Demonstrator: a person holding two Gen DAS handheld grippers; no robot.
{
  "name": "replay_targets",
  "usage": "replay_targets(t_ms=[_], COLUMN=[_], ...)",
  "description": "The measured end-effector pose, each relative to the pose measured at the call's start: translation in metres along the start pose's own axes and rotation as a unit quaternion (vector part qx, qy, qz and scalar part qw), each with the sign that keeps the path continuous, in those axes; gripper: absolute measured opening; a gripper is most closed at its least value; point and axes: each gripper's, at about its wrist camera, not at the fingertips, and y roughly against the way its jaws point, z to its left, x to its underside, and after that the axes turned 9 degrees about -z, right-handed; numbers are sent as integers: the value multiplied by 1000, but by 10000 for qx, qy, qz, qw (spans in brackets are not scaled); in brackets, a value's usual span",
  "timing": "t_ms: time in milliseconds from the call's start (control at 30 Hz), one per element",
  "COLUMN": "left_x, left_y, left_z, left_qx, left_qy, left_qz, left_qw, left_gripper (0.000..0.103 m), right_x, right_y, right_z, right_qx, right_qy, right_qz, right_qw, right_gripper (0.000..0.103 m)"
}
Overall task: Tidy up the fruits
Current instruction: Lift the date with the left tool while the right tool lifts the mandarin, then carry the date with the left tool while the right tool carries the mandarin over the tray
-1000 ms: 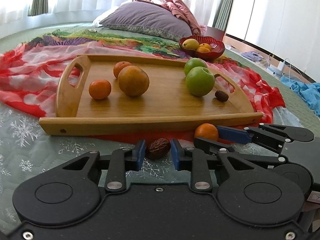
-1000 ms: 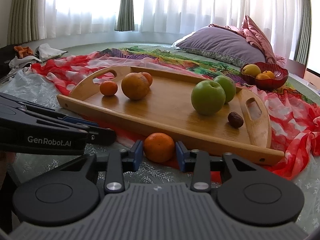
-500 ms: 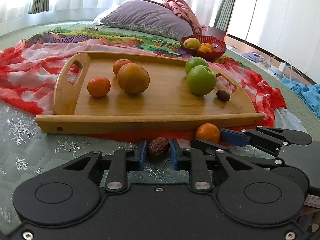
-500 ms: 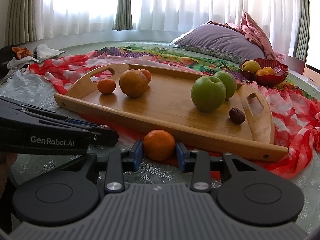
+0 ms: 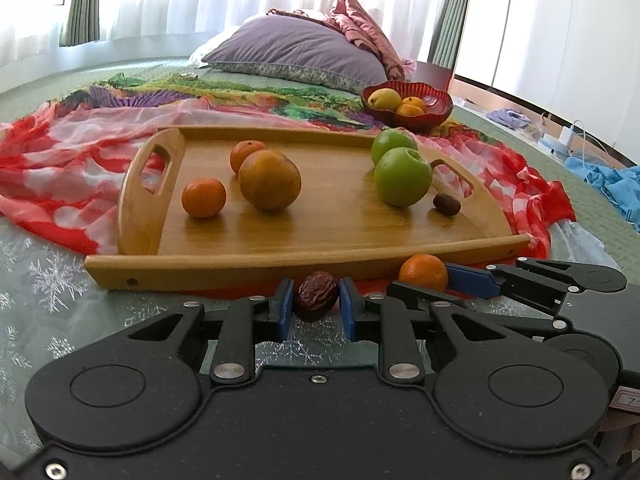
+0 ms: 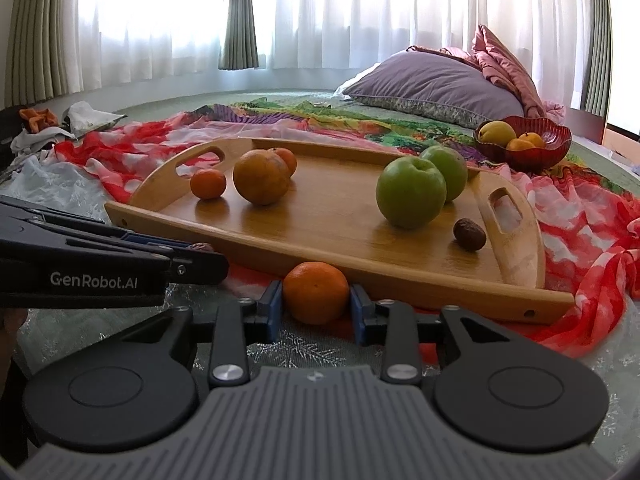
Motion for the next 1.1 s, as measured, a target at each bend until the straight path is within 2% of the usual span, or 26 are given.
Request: replay_targets(t_ms=[233,600,867,1100], left_x=[-14,-50,-90,-122], left_y=[5,-7,-35,-73], left_z=[1,7,16,27], left_qx=[-33,-149,-234,-307], left_qy=[-62,-56,-41,-102], left_qz=[-183,-425,-403,-278], left_qw=[9998,9990,9989,9991], left_gripper=[23,23,23,23], right_x=[-10,-35,-70,-98], right_y=[5,-2,-28,-65], right_z=[-2,-8,-25,-44], right_qx=[39,168,287,420], right_qy=[36,30,-233,-392], right_qz=[-147,-385,-399,-131], right_qw=[9999,9991,9985,9983], right_gripper=[39,39,39,39])
